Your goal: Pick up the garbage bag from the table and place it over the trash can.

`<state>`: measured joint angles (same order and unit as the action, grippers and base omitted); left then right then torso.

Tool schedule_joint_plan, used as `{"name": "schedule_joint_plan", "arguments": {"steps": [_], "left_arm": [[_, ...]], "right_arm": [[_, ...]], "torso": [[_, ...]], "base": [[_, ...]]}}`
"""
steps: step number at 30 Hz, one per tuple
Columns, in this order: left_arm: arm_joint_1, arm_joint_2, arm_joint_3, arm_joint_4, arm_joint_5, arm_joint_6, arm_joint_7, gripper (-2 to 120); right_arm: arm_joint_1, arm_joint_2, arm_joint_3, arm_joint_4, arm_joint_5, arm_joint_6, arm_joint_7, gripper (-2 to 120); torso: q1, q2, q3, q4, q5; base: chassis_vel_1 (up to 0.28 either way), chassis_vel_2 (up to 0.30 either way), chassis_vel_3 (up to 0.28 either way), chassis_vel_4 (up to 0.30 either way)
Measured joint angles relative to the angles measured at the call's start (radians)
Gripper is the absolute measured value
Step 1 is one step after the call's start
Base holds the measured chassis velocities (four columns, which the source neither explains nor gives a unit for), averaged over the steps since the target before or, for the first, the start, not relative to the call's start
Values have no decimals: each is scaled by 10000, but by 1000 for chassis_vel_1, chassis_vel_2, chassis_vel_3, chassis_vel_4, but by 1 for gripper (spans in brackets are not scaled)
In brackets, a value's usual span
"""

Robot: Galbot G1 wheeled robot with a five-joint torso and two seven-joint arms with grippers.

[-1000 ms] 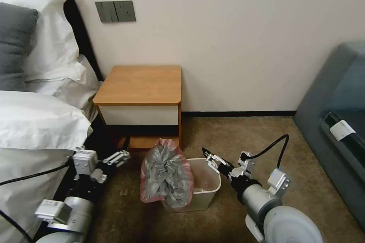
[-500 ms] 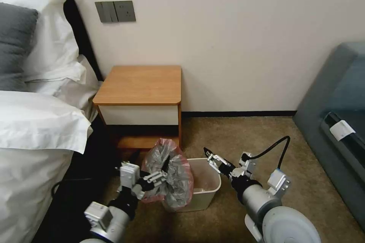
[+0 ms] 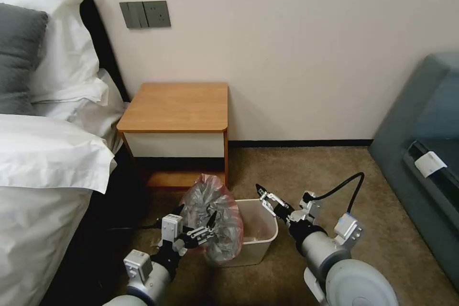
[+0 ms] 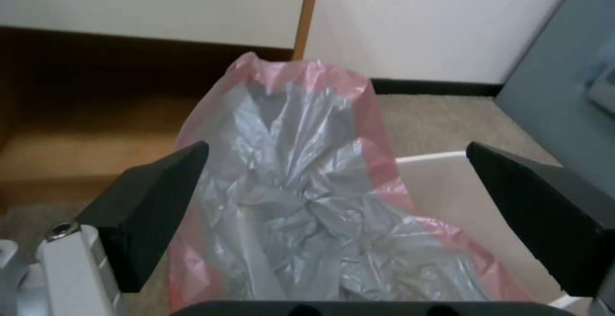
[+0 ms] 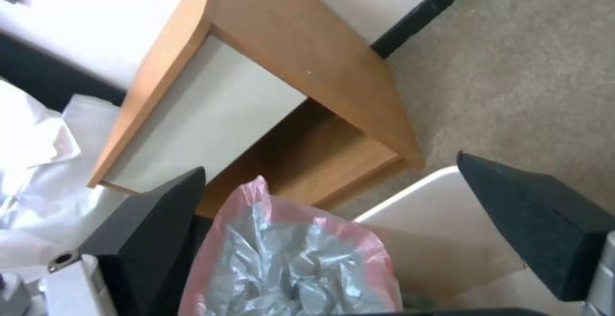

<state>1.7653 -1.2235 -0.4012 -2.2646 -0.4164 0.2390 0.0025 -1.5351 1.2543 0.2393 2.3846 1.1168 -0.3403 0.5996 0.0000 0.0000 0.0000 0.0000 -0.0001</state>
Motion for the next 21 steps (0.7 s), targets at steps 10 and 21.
{"name": "schedule_joint_plan", "arguments": {"steps": [10, 21], "left_arm": [[-118, 175, 57, -31, 502, 168, 233, 100], [-533, 440, 622, 46, 272, 518, -75, 100]], "right_arm": [[-59, 54, 64, 12, -93, 100, 6, 100], [-71, 82, 42, 1, -114, 120, 49, 100]], "torso": [[0, 0, 0, 0, 1], [0, 0, 0, 0, 1]], "base": [[0, 0, 0, 0], [0, 0, 0, 0]]}}
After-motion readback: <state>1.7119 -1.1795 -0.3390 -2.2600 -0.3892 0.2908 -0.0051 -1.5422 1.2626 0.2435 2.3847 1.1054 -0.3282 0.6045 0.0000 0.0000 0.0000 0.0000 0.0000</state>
